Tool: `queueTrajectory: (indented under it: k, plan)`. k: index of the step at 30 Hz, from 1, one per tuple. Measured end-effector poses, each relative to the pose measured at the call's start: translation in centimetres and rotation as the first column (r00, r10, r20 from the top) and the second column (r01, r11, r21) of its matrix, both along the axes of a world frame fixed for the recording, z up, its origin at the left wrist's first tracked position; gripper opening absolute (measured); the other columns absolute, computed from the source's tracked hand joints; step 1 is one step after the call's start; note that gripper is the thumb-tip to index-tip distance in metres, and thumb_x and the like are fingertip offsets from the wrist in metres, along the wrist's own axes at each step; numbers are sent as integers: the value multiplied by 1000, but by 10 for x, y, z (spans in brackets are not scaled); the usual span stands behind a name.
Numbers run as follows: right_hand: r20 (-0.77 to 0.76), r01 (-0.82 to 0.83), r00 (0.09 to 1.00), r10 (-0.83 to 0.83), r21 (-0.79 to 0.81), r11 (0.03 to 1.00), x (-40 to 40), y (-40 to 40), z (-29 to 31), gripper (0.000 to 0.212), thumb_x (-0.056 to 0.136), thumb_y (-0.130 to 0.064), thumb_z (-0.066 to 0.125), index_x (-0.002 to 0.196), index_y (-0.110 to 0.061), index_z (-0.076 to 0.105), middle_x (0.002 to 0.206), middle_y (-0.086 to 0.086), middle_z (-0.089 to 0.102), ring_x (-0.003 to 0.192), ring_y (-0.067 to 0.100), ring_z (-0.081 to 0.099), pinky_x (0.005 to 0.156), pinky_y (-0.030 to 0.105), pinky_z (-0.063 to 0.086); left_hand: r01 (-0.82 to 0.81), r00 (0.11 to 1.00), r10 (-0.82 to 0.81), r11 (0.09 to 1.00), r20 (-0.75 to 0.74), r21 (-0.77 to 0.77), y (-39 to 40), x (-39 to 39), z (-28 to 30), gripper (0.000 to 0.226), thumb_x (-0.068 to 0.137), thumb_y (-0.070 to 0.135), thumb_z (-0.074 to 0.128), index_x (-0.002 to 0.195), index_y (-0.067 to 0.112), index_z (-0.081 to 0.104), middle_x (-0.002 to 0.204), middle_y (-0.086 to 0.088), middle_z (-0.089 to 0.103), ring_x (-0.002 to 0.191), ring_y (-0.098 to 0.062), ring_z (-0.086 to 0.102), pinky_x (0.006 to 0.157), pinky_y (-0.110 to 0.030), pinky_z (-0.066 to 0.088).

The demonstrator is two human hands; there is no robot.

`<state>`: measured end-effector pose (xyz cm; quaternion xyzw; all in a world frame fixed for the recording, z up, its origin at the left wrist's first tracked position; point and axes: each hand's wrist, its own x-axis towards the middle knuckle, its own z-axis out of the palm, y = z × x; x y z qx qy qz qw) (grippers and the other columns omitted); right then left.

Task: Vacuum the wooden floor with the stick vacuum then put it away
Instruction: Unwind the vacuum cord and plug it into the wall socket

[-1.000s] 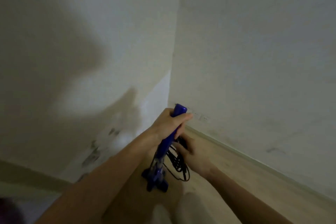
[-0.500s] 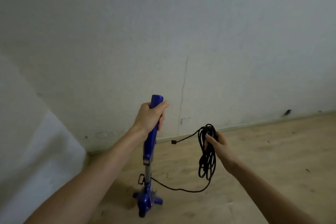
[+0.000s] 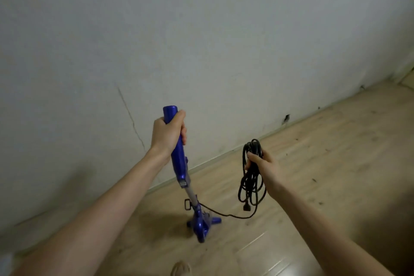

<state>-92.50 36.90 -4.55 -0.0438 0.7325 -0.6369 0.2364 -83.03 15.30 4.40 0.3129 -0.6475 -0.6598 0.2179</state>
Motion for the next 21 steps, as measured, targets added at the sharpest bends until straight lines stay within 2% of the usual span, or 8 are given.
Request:
queueTrajectory:
  k: [5,8,12,16,19,21]
  plan:
    - [-12,123,992,-122,26,992,-80,18,-14,4,95,-9,56,91,-9,58,59,3,58,66,21,59,82,45,48,92,995,-87,990,-55,105,14,-122,0,32,84,26,62,57,15,48,50,-1,49,44,-15,45,53,-28,42]
    - [11,222,975,-222,40,974,-128,36,-12,7,95,-8,55,102,-5,57,61,4,57,67,21,58,83,43,47,142,988,-132,977,-77,158,28,-200,3,33,82,26,63,56,15,46,50,-2,48,43,-15,44,53,-29,41]
    - [-3,344,939,-345,68,936,-188,64,-4,8,96,-10,55,103,-6,57,62,3,58,67,21,59,83,43,48,257,966,-247,950,-78,177,59,-294,10,35,82,28,64,55,15,46,50,-1,48,43,-15,44,54,-28,41]
    - [-43,421,907,-419,112,900,-240,97,2,5,96,-8,54,97,-9,58,61,4,57,65,19,58,80,40,49,270,963,-260,940,-76,207,91,-381,16,34,80,27,65,57,16,44,49,0,47,44,-15,44,54,-27,41]
    - [-51,430,903,-427,129,894,-285,125,0,5,97,-7,53,99,-7,58,63,5,57,60,13,59,73,33,50,273,962,-266,938,-65,214,112,-443,6,33,80,28,65,58,16,43,48,1,46,44,-15,44,53,-27,40]
    - [-47,430,903,-427,129,894,-324,147,-6,4,97,-7,53,96,-7,57,60,4,59,60,15,60,73,33,50,254,967,-246,944,-63,212,129,-481,0,33,79,28,65,57,16,42,48,1,46,44,-15,44,53,-26,40]
